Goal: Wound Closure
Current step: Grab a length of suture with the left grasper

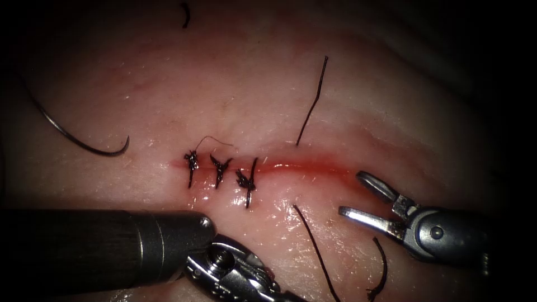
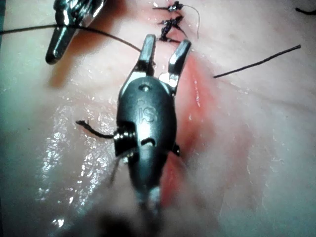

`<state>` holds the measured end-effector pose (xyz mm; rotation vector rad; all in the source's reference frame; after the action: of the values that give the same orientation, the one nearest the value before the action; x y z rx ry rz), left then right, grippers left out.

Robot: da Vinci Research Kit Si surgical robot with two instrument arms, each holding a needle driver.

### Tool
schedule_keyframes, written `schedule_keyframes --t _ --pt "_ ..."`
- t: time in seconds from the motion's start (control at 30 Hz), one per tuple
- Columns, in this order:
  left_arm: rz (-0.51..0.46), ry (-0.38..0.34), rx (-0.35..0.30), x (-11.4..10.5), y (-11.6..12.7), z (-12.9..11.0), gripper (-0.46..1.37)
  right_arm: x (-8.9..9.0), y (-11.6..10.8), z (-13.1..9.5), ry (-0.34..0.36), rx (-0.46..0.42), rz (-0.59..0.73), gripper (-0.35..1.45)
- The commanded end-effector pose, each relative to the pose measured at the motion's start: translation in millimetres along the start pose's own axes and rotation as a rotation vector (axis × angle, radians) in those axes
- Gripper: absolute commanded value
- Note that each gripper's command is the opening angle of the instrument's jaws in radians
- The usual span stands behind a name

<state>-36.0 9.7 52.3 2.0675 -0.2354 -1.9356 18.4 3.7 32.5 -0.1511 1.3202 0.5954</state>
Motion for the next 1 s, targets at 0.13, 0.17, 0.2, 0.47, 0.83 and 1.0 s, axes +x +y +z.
schedule_keyframes --t 0.13,0.17,0.2,0.47,0.83,1.0 --pt "-0.001 -0.001 0.0 0.0 -0.1 -0.1 -0.35 0.1 -0.2 -0.2 0.0 0.003 0.0 0.53" --pt "-0.002 -0.003 0.0 0.1 -0.1 -0.1 -0.35 0.2 -0.3 -0.2 0.0 0.003 0.0 0.53" --pt "0.003 -0.004 0.0 0.2 -0.2 -0.2 -0.35 0.2 -0.2 -0.3 0.0 0.003 0.001 0.53" --pt "-0.023 -0.037 0.048 1.9 -2.0 -2.9 -0.35 0.1 0.4 -0.7 -0.001 0.008 0.001 0.53" --pt "-0.054 -0.122 0.106 3.0 -5.1 -7.1 -0.35 0.2 0.5 -0.5 -0.002 0.006 0.002 0.54" --pt "-0.05 -0.14 0.115 2.8 -5.4 -6.0 0.08 0.1 0.5 -0.5 -0.002 0.007 0.002 0.54"
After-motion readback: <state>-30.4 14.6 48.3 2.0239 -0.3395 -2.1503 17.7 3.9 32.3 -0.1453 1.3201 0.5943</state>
